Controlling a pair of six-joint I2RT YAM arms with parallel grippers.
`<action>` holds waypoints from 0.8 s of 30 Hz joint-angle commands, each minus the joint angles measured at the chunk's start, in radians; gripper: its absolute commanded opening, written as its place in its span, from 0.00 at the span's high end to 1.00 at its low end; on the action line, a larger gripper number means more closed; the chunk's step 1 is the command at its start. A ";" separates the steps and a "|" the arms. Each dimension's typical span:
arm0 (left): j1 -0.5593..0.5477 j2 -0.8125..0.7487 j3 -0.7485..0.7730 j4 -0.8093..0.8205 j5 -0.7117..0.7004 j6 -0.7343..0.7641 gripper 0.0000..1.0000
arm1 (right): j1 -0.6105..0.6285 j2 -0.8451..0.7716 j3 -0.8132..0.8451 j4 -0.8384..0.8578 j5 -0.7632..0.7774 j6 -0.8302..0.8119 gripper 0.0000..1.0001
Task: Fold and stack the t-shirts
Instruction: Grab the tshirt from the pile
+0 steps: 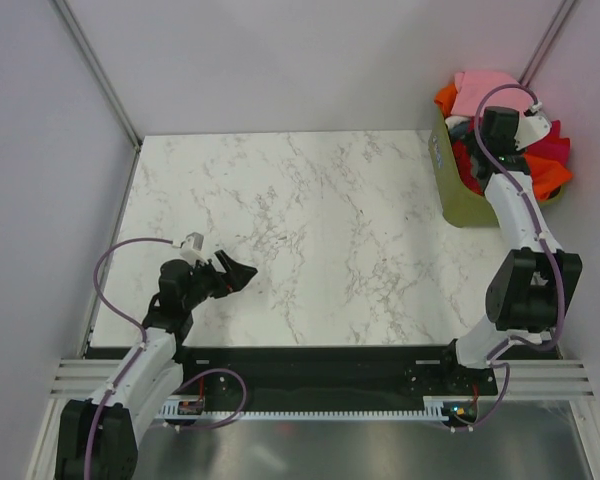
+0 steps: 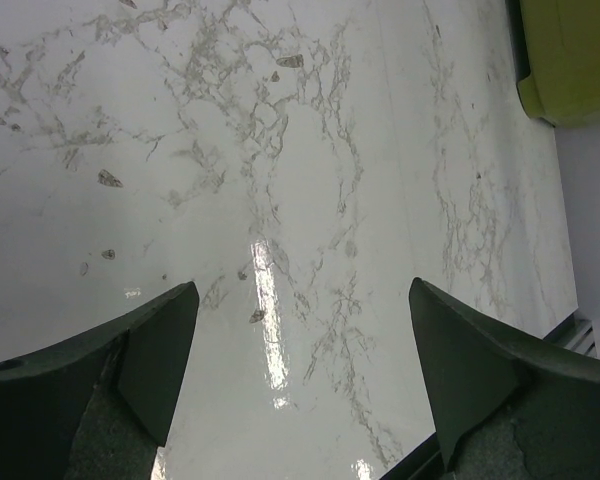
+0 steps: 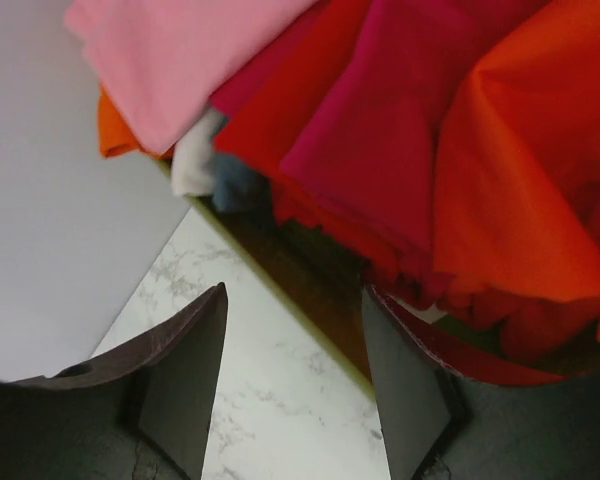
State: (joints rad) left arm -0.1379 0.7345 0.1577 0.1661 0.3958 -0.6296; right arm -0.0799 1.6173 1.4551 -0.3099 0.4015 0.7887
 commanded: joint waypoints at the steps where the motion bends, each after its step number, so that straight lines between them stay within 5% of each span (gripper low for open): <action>1: -0.003 0.014 0.039 0.044 0.021 -0.005 0.07 | -0.057 0.077 0.108 -0.009 -0.033 0.037 0.36; 10: -0.003 0.039 0.048 0.049 0.032 0.005 0.08 | -0.123 0.280 0.306 -0.006 -0.085 0.061 0.40; 14: -0.003 0.043 0.045 0.058 0.026 0.004 0.09 | -0.144 0.309 0.318 -0.006 -0.139 0.102 0.71; 20: -0.003 0.060 0.049 0.065 0.038 0.007 0.09 | -0.146 0.175 0.185 0.083 -0.086 0.139 1.00; 24: -0.003 0.063 0.051 0.067 0.035 0.008 0.09 | -0.146 0.072 0.163 0.107 -0.105 0.133 1.00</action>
State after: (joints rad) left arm -0.1379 0.7959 0.1699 0.1898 0.4030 -0.6296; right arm -0.2207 1.8153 1.6142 -0.2871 0.2958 0.9058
